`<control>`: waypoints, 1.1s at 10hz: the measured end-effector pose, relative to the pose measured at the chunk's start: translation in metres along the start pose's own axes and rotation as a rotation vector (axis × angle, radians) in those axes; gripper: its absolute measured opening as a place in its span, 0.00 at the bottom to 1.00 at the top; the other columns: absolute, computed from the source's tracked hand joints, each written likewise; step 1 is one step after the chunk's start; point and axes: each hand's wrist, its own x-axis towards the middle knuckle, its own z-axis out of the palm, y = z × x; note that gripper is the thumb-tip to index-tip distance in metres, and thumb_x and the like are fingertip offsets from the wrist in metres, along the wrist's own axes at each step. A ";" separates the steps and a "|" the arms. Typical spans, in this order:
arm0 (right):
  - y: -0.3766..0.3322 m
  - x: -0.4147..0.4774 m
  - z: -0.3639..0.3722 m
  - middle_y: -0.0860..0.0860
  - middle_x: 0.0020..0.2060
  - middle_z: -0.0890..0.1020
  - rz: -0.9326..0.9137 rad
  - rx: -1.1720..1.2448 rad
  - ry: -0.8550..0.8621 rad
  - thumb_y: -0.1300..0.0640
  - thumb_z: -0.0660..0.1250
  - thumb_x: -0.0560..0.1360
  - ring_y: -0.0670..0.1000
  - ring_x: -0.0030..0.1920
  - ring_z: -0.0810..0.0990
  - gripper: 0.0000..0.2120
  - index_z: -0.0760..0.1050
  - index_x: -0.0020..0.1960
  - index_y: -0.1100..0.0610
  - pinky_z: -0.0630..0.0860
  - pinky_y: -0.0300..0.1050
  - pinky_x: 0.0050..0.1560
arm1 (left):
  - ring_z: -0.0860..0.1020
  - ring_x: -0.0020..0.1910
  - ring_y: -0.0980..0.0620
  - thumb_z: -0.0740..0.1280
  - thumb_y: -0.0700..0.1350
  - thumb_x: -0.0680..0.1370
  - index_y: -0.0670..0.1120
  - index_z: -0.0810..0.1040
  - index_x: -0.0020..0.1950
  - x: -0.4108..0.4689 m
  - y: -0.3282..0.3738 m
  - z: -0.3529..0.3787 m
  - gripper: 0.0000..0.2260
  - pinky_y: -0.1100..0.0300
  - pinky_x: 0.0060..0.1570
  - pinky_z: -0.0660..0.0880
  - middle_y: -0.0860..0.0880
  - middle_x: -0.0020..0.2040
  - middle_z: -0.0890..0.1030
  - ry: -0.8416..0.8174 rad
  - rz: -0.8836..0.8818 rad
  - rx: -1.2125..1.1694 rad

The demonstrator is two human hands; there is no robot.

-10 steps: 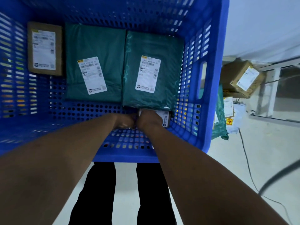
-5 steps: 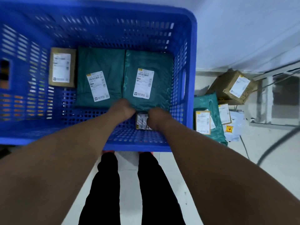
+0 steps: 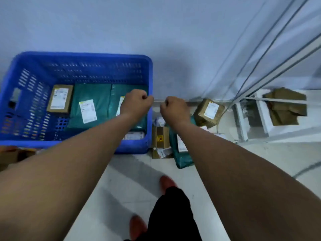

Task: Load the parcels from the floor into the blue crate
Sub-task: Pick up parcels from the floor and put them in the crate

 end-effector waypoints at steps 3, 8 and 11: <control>0.239 0.022 0.048 0.61 0.49 0.84 0.613 0.397 -0.313 0.51 0.66 0.70 0.61 0.48 0.83 0.14 0.79 0.47 0.61 0.82 0.57 0.53 | 0.70 0.20 0.59 0.67 0.39 0.81 0.37 0.76 0.40 -0.019 0.024 0.194 0.10 0.66 0.23 0.68 0.44 0.29 0.73 -0.289 -0.390 -0.341; 0.387 0.098 0.269 0.58 0.55 0.84 0.684 0.670 -0.551 0.52 0.66 0.70 0.59 0.52 0.84 0.22 0.78 0.62 0.60 0.81 0.55 0.57 | 0.82 0.57 0.45 0.75 0.56 0.71 0.50 0.75 0.69 0.004 -0.128 0.495 0.28 0.51 0.62 0.79 0.49 0.63 0.82 -0.229 -0.906 -0.496; 0.375 0.068 0.209 0.54 0.55 0.82 0.780 1.042 -0.306 0.57 0.69 0.76 0.55 0.52 0.82 0.12 0.70 0.57 0.51 0.79 0.48 0.46 | 0.83 0.52 0.49 0.77 0.56 0.72 0.49 0.79 0.64 -0.007 -0.065 0.437 0.23 0.54 0.49 0.77 0.51 0.56 0.85 -0.326 -0.852 -0.625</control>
